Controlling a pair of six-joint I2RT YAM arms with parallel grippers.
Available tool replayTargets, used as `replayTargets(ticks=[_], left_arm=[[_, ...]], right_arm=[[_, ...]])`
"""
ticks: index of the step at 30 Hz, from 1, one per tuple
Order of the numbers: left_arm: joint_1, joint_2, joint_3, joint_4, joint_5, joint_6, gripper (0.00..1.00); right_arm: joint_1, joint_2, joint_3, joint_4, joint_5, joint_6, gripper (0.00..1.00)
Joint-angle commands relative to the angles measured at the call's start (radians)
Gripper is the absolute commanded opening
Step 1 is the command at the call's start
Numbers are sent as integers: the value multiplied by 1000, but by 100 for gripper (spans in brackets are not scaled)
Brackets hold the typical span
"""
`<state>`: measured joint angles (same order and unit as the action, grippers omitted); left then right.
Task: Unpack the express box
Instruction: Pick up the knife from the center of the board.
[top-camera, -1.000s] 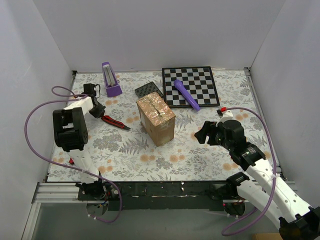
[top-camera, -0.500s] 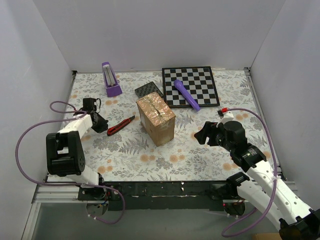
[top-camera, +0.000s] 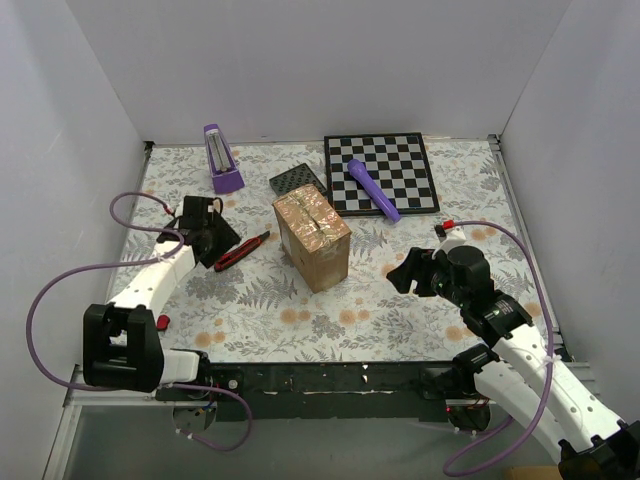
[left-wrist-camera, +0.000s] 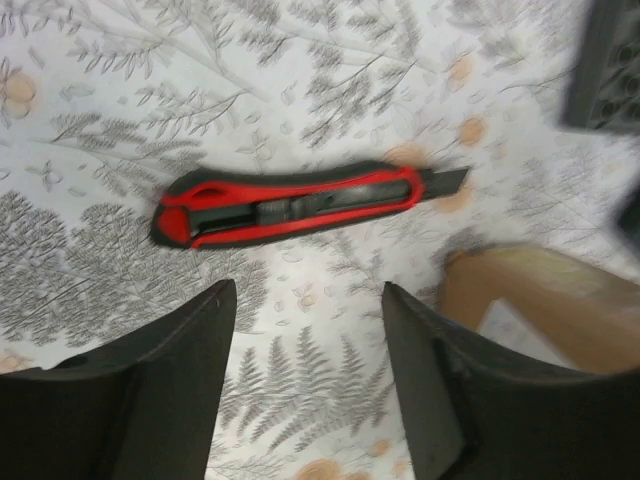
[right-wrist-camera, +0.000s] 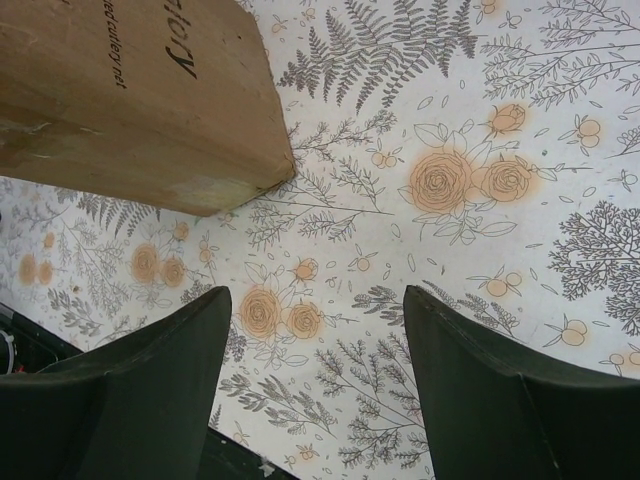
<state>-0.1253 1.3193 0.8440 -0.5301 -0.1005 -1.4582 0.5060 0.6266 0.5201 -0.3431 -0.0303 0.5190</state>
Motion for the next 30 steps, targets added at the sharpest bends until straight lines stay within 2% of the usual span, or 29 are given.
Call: replayTargets(ticks=[1,4,9,12,19,23,30], left_arm=[[6,-26,99,108,74,166,78],[4,98,181,99,205,317,86],[-34,266,228,100,277,398,88],[-63,314,247,101,239,427,88],[-100,288,181,154,170,506,90],[-112,322,191,139,55,521,87],[-126,382,224,110,-59,545,82]], right_arm=[[5,-11,15,16,-28,-37,79],[5,-2,17,18,-39,-62,80],[3,10,24,32,-62,-80,81],[5,21,32,35,-79,-86,80],[3,18,15,47,-66,-100,80],[5,33,18,53,-72,-97,80],[5,21,11,47,-57,-105,80]])
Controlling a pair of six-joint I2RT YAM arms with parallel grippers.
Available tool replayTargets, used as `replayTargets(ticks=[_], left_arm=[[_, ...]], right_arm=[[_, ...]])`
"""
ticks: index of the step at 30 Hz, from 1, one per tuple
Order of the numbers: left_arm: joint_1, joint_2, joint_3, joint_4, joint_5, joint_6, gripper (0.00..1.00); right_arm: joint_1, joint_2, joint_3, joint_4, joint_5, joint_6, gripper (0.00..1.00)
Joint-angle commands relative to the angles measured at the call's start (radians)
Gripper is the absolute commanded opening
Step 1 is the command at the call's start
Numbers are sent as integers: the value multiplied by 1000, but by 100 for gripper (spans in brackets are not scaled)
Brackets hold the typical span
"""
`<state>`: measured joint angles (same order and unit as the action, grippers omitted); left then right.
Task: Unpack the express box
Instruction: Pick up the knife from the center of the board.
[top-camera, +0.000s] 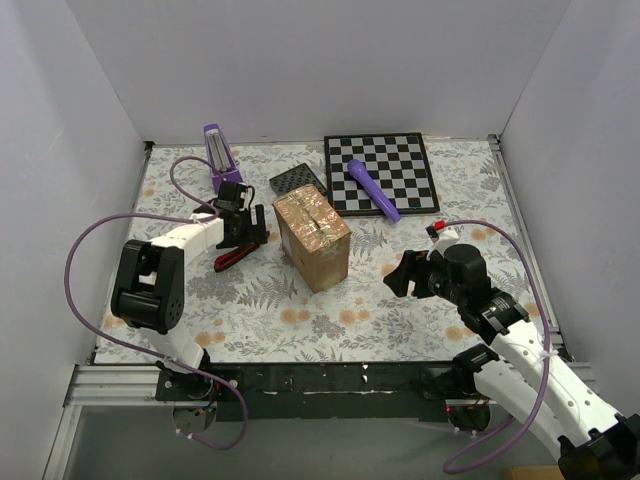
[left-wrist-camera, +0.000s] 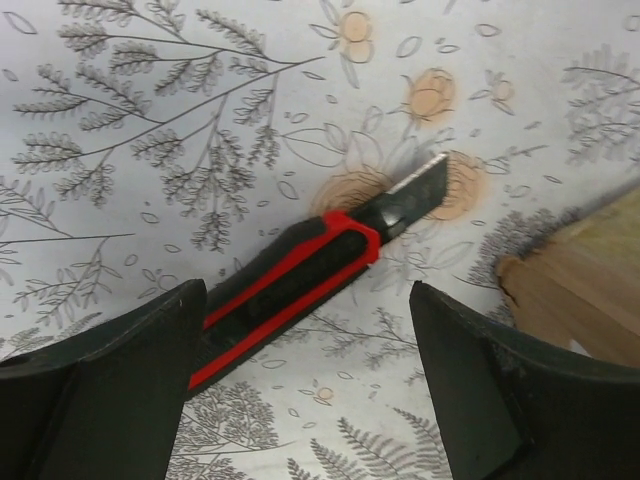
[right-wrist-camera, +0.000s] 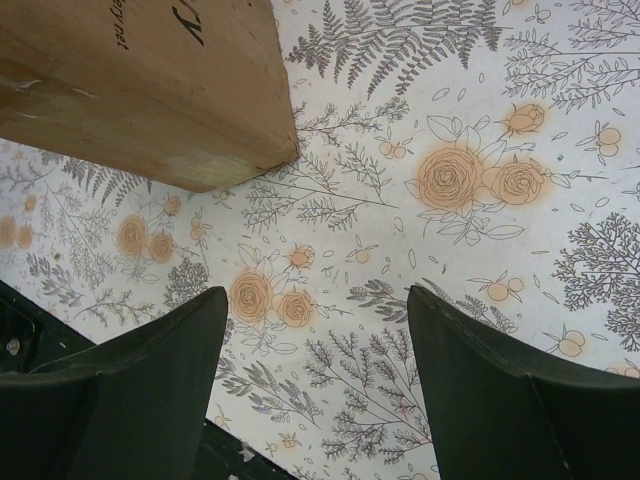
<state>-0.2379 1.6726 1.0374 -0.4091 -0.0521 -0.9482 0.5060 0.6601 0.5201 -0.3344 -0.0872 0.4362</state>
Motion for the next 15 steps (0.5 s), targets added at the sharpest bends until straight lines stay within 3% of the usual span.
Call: replayTargets(ticks=[1,11,14,15], left_arm=[[-18,39,32,-13,-121,38,81],[-54,99,59,-53,-161,31,65],[-61,102,61,-74,-153,2,54],[-66,105,62,-91,-155,-12,42]], right_arm=[[3,-14,9,37,0,-22,80],[5,-19,14,29,14,-22,80],[3,-16,9,37,9,-17,80],[5,-17,8,40,7,-14,80]])
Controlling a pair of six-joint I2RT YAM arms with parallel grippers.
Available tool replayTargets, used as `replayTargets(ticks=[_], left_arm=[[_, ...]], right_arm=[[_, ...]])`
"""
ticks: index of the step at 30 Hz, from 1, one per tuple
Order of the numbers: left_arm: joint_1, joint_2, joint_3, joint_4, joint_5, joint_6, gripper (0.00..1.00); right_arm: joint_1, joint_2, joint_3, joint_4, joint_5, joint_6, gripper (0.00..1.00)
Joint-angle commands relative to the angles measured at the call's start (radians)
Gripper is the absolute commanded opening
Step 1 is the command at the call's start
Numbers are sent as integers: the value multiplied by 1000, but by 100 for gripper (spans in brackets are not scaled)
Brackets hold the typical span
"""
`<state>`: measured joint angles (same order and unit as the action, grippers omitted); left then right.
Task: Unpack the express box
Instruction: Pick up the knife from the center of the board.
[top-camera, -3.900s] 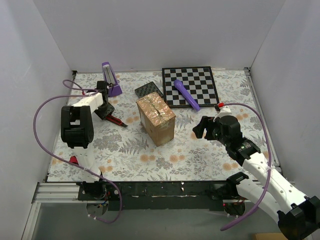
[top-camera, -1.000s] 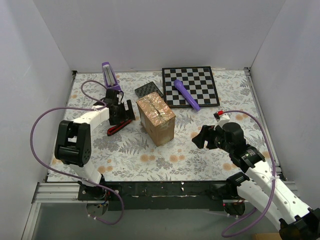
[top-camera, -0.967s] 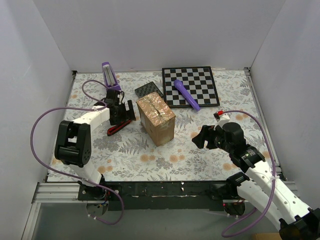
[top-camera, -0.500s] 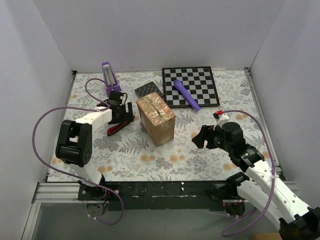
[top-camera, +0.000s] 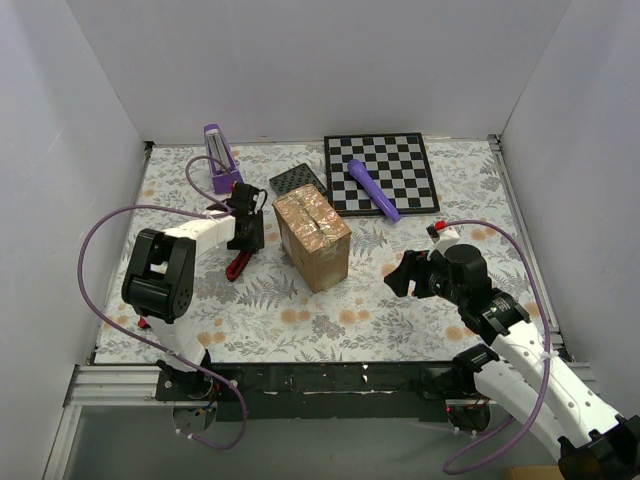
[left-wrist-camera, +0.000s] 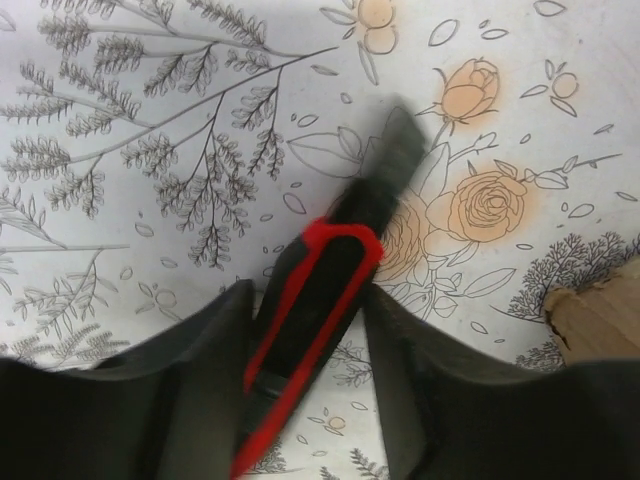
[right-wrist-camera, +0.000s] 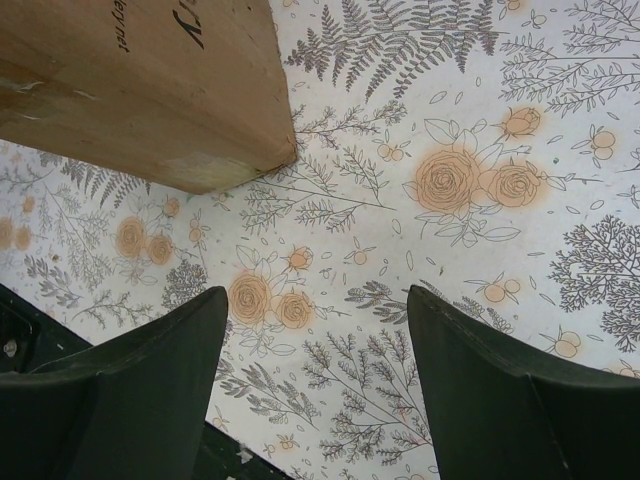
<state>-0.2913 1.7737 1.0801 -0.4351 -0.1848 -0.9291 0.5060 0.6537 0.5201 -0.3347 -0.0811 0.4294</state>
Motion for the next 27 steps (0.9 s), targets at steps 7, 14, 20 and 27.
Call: replayTargets(ticks=[7,14,20,27], left_arm=[[-17,56,50,-154,-15,-169,46],[-17,70,55,-162,-33,-185,53],[-17,79,50,-166,-34,-185,8],[-17,-114,20,-185,-166,-256,0]], right_arm=[[5,-19,-5,49,-11,5,80],[5,-43,-11,29,0,2,80],[5,-49,-8,26,-5,5,80],[5,-51,40,-6,15,-18,87]])
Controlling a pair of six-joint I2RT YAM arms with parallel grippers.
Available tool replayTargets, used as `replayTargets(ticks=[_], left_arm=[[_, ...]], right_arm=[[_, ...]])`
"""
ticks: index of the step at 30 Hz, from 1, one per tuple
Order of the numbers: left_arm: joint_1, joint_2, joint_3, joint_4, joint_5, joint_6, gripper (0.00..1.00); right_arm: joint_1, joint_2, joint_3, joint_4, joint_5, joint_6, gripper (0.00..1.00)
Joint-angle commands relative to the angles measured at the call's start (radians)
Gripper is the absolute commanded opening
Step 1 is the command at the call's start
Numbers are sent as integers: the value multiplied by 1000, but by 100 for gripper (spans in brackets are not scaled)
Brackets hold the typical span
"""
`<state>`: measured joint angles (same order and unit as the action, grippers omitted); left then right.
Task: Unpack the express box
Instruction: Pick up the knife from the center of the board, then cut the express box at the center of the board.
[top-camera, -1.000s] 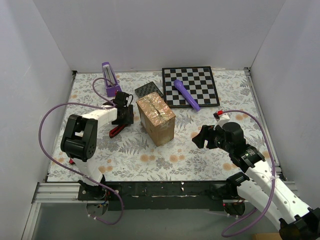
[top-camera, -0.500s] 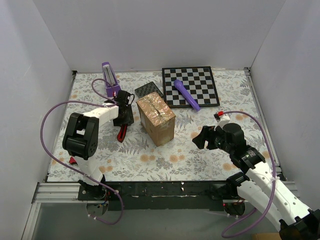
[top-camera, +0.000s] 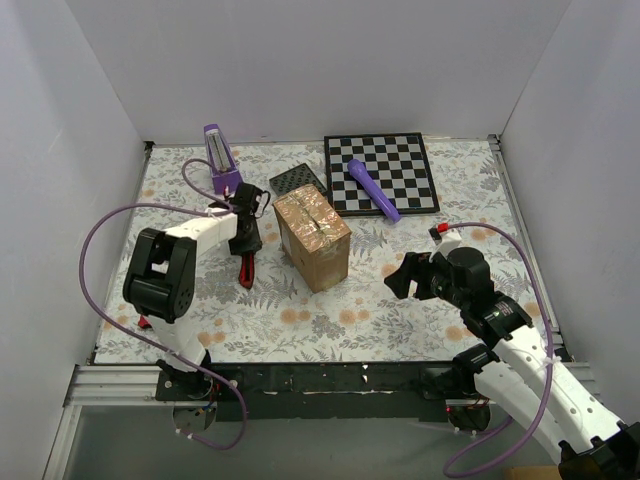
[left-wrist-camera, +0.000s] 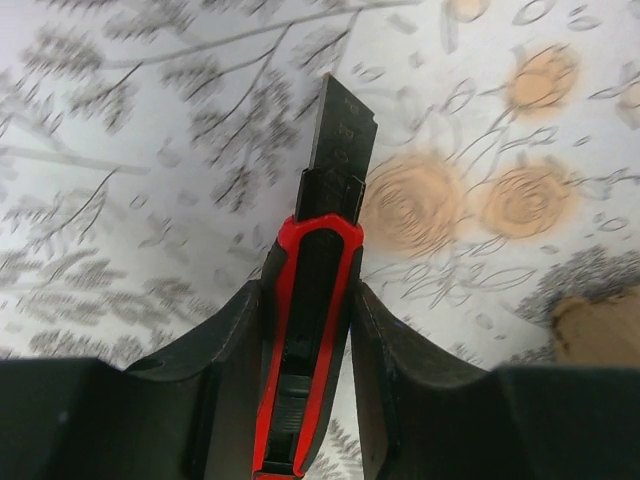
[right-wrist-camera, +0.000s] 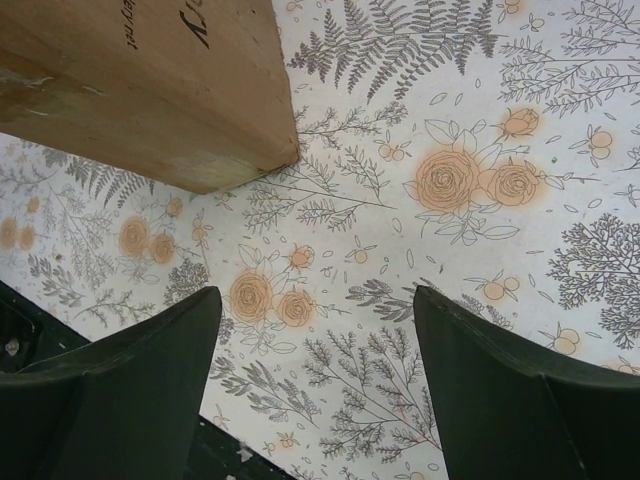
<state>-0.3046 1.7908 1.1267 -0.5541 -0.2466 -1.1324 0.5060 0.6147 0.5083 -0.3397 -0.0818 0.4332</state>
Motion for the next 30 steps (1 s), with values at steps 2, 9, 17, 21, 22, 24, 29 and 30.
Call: replayTargets(ticks=[2,9,17,21,22,24,29,30], left_arm=[[-4,-253,-31,-84,-160,-79,0],[1,-598,2,-142,-324,-188,0],[-2,-743,84,-172,35,-371,0],[-5,-798,81,-130,177,-400,0],[-5,-806,91,-124,194,-408,0],[-7,-820,105,-100,247,-438,0],[-43,-789,154,-32,374,-518,0],[-57,-772,162,-30,374,-530,0]], right_arm=[[3,-21,79,-2,19,-30,89],[5,-76,139,122,-118,-22,98],[5,20,332,104,-274,-39,96],[6,42,398,122,-335,-39,98],[6,54,424,126,-346,-33,98],[15,82,453,128,-395,-11,98],[143,189,554,142,-324,3,98],[214,206,579,139,-294,-1,98]])
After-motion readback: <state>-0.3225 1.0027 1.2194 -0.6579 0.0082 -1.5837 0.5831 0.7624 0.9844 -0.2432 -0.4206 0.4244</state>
